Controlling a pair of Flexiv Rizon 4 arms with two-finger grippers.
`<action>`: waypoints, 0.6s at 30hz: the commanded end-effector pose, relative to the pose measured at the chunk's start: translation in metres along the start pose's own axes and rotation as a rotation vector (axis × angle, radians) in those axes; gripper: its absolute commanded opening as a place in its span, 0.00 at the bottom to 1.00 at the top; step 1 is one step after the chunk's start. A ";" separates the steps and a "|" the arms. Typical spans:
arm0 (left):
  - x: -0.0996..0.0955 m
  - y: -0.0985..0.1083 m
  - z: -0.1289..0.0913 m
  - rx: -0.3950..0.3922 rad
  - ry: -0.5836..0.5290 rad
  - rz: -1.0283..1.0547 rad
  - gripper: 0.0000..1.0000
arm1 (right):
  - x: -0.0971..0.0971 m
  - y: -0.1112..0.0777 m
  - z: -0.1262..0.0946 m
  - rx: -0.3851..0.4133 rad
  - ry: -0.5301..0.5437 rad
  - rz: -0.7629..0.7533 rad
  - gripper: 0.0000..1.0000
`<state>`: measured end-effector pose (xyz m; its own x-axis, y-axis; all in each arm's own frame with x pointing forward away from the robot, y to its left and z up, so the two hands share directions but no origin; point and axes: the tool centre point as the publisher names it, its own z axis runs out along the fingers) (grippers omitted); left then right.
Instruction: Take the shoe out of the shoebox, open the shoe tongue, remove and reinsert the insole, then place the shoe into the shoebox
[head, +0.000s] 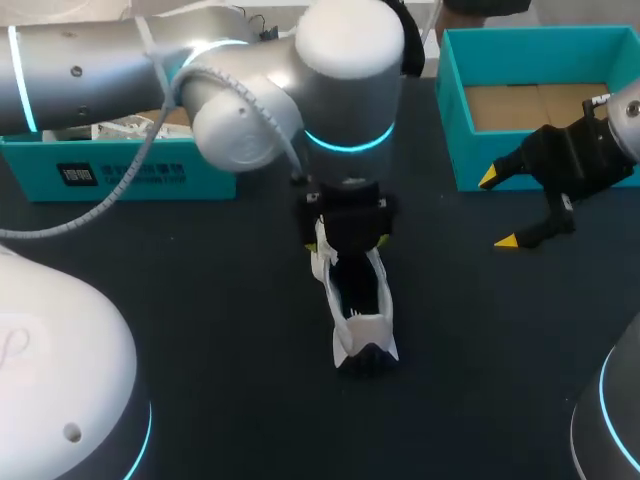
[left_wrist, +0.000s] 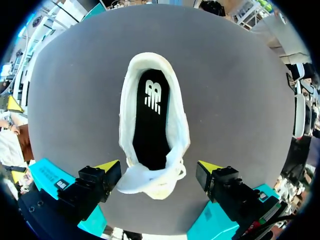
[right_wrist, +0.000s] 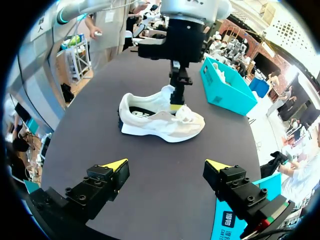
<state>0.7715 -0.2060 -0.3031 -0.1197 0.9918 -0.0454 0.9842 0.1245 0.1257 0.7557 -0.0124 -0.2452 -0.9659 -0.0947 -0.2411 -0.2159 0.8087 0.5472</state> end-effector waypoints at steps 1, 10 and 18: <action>0.009 0.009 -0.006 -0.002 -0.021 -0.024 1.00 | 0.000 0.000 0.001 0.003 0.001 0.000 1.00; 0.002 0.030 -0.013 -0.032 -0.024 -0.045 1.00 | 0.000 0.000 0.001 0.003 0.001 0.000 1.00; -0.015 0.034 -0.020 0.009 -0.055 -0.031 1.00 | 0.000 0.000 0.001 0.003 0.001 0.000 1.00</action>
<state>0.8008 -0.2123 -0.2794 -0.1416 0.9834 -0.1131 0.9809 0.1547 0.1175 0.7556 -0.0125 -0.2452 -0.9658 -0.0947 -0.2412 -0.2159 0.8087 0.5472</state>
